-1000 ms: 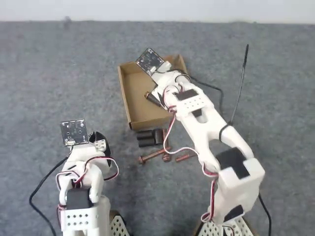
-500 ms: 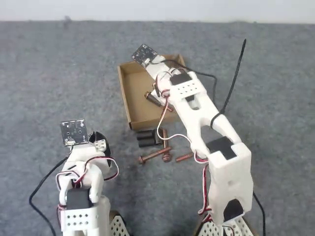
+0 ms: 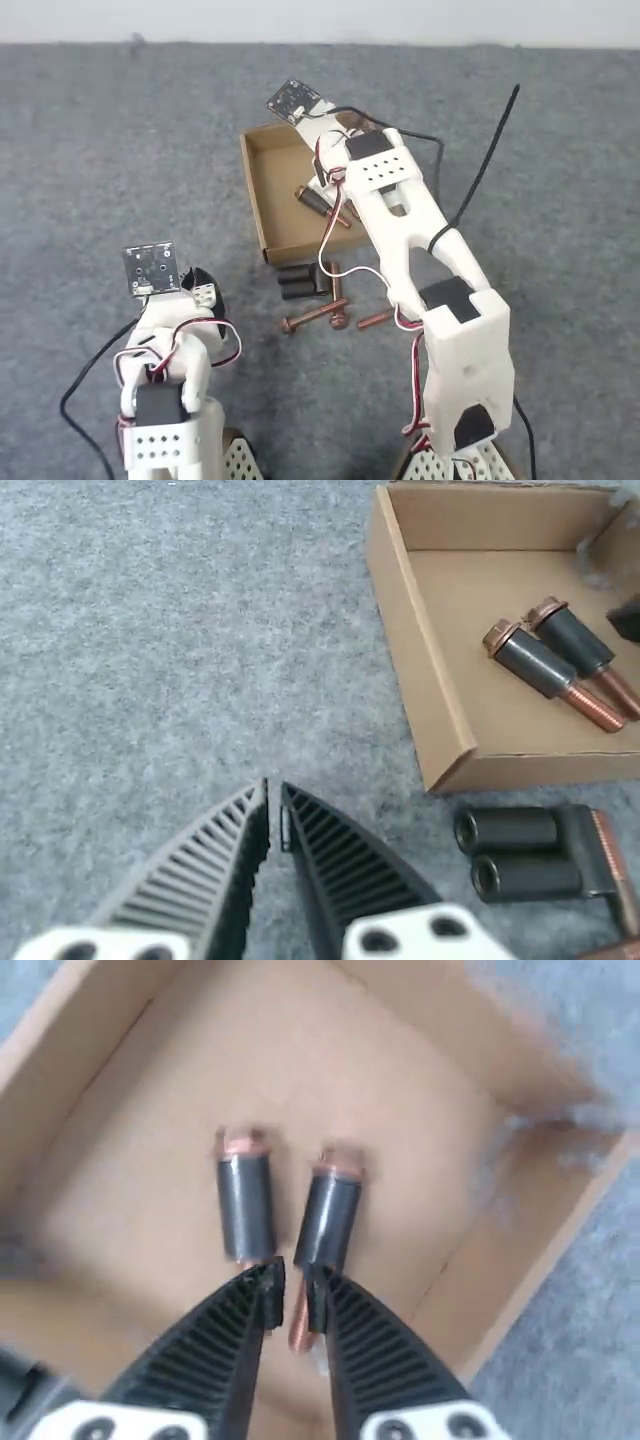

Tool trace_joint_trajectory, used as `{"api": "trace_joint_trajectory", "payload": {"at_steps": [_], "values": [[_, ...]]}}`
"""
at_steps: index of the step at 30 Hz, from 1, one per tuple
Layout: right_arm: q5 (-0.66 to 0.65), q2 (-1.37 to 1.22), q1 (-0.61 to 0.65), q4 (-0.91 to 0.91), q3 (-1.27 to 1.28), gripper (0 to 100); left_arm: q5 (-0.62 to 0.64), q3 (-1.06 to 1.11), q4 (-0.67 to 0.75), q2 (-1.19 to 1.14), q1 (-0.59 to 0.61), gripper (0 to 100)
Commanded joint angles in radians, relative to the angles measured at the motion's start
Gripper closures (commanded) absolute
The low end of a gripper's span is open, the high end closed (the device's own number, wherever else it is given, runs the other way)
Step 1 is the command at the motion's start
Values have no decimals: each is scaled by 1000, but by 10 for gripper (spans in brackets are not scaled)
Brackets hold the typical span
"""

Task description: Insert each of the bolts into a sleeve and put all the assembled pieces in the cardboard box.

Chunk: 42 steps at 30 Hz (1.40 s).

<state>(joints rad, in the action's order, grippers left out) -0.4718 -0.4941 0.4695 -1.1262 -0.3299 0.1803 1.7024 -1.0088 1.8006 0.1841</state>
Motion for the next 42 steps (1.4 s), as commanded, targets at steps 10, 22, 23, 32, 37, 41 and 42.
{"api": "trace_joint_trajectory", "payload": {"at_steps": [10, 22, 23, 32, 37, 41, 42], "values": [[98, 280, 5, -447, -54, 993, -9, -18, 2, 18, 2, 981], [204, 489, -18, -578, 315, 993, -9, -18, 2, 18, 6, 981], [204, 522, -18, -552, 370, 993, -9, -18, 0, 18, 6, 981], [207, 812, -15, -394, 778, 993, -9, -18, -5, 18, 6, 981], [440, 889, -8, -295, 933, 993, -9, -18, -5, 18, 6, 981], [609, 917, 22, -189, 967, 993, -9, -18, -5, 18, 6, 981], [617, 921, 35, -166, 967, 993, -9, -18, -5, 18, 6, 981]]}}
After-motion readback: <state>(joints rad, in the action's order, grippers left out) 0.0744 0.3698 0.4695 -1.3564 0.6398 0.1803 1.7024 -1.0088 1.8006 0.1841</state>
